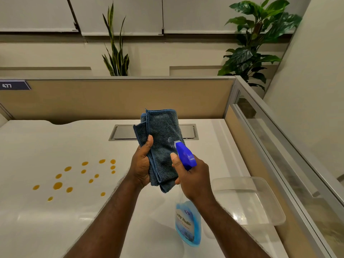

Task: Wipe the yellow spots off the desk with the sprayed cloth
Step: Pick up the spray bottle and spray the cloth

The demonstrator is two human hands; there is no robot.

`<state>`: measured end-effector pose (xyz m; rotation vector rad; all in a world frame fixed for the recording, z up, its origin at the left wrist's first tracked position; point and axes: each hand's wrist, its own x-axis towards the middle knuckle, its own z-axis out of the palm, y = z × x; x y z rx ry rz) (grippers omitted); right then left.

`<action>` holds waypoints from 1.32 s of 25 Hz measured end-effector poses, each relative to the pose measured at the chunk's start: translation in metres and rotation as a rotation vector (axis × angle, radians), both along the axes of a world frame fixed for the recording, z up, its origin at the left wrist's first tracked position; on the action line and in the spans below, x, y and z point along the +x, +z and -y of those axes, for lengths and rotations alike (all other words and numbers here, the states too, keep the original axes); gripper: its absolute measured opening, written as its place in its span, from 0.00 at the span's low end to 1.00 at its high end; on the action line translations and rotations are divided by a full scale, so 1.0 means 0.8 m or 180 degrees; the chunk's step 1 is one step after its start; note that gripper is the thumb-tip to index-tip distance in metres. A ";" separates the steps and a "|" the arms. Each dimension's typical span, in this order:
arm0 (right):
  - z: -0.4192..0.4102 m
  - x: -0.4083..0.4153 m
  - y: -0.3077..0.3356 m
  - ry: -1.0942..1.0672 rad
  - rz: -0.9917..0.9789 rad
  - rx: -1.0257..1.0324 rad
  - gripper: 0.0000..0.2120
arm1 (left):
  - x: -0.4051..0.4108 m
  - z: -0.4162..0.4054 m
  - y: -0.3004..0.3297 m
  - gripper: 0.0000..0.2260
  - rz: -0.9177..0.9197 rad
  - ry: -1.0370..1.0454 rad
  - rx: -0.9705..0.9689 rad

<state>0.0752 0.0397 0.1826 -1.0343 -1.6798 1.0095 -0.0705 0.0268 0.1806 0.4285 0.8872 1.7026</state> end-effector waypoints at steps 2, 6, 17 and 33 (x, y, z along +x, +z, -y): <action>0.001 0.002 -0.001 -0.0004 0.0012 0.0002 0.22 | 0.001 0.001 0.002 0.27 0.0022 0.0013 -0.0040; 0.009 0.004 -0.005 0.0095 0.0031 0.0044 0.20 | 0.001 0.001 0.004 0.26 0.0028 0.0065 -0.0022; 0.018 0.005 -0.011 0.0119 -0.0012 0.0156 0.17 | -0.010 -0.001 -0.009 0.28 0.0045 0.0037 0.0039; 0.002 -0.001 -0.056 -0.1052 -0.0586 0.0468 0.19 | -0.025 0.032 -0.060 0.21 0.0553 0.0326 -0.0245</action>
